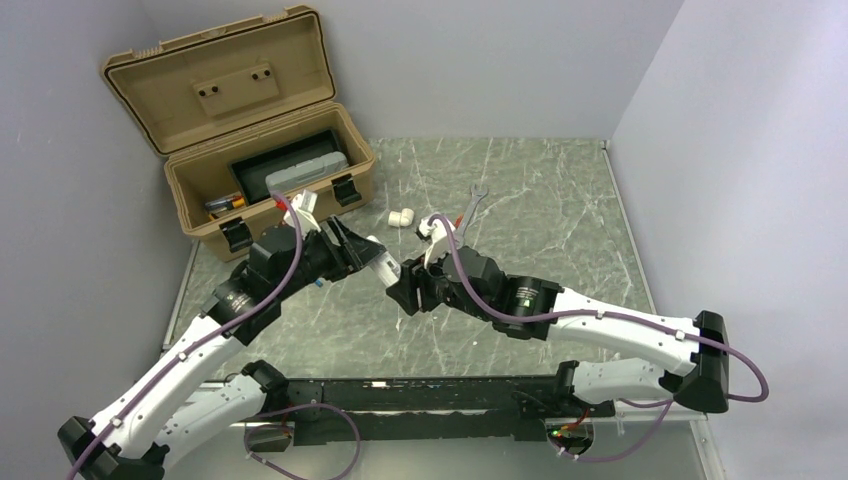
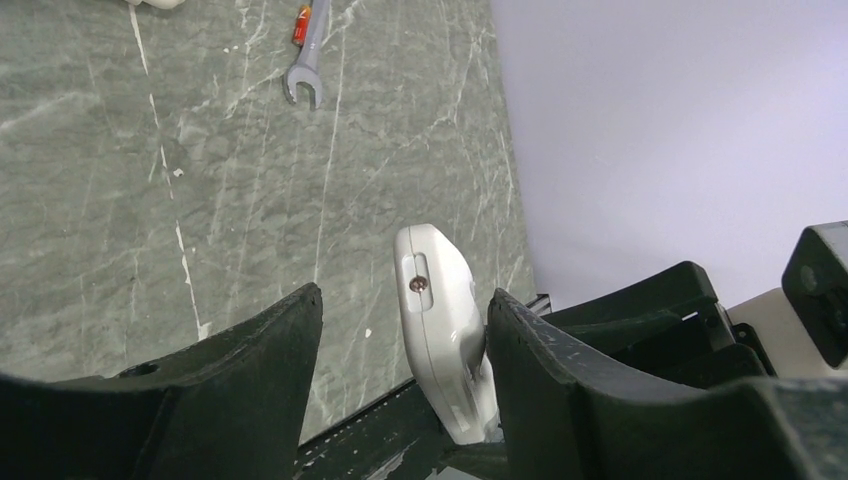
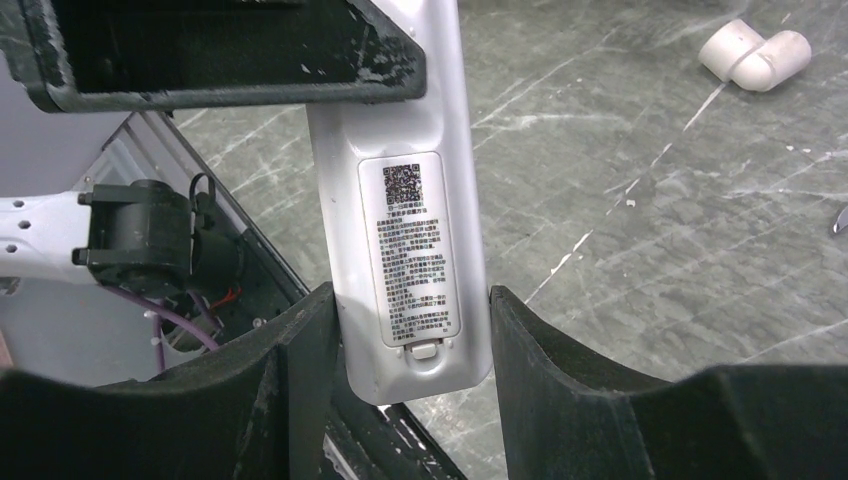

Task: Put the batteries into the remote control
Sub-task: Adjust the remote control.

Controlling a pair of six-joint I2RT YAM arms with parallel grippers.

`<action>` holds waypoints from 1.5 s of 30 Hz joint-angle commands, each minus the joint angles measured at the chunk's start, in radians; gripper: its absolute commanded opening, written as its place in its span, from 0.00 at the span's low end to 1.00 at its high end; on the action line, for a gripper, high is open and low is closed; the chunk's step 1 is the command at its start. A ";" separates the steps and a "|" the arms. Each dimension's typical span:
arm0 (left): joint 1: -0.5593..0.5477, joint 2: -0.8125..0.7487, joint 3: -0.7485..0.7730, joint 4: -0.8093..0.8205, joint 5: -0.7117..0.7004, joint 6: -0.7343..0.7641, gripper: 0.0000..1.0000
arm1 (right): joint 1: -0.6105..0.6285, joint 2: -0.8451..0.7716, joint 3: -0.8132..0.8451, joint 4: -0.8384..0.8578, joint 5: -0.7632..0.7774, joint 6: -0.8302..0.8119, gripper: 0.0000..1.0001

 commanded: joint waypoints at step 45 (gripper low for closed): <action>-0.004 -0.032 -0.172 0.454 0.292 0.094 0.00 | 0.012 -0.310 -0.098 0.060 -0.003 0.003 0.67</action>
